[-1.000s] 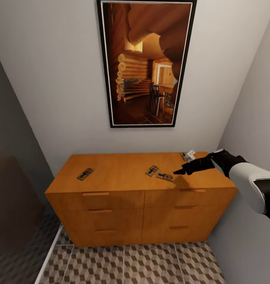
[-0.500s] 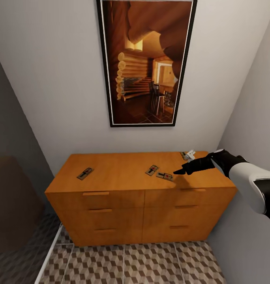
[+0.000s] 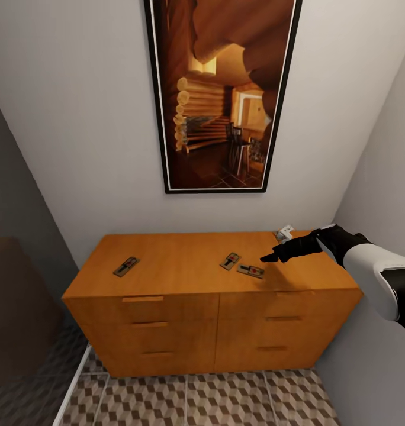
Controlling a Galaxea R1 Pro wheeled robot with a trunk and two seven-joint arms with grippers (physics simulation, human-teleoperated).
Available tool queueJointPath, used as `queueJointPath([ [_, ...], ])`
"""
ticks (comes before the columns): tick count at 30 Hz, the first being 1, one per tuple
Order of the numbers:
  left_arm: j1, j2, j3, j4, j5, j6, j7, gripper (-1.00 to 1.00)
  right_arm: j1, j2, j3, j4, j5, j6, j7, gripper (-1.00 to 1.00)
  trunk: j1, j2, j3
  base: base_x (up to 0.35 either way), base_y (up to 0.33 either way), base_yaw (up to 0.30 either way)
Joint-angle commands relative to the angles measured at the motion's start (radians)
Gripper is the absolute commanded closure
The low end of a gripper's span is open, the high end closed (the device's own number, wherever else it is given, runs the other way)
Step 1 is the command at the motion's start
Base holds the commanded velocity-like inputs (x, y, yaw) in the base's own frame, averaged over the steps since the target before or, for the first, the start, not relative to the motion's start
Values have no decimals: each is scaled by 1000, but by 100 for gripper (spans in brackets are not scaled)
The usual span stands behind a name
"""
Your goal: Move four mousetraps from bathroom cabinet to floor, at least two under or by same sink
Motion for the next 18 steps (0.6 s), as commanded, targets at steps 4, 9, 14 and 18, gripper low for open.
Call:
queueJointPath([
  [4, -1, 0, 2, 1, -1, -3, 1, -100, 0, 0, 7, -2, -8, 10, 4, -100, 0, -1, -1, 75, 13, 0],
  [9, -1, 0, 2, 1, -1, -4, 1, -100, 0, 0, 8, -1, -8, 10, 4, -100, 0, -1, -1, 25, 4, 0],
  [14, -1, 0, 2, 1, -1, -4, 1, -100, 0, 0, 9, -1, -8, 11, 4, -100, 0, -1, -1, 7, 1, 0],
  [18, -1, 0, 2, 1, -1, -4, 1, -100, 0, 0, 9, -1, -8, 11, 4, -100, 0, -1, -1, 2, 0, 0],
])
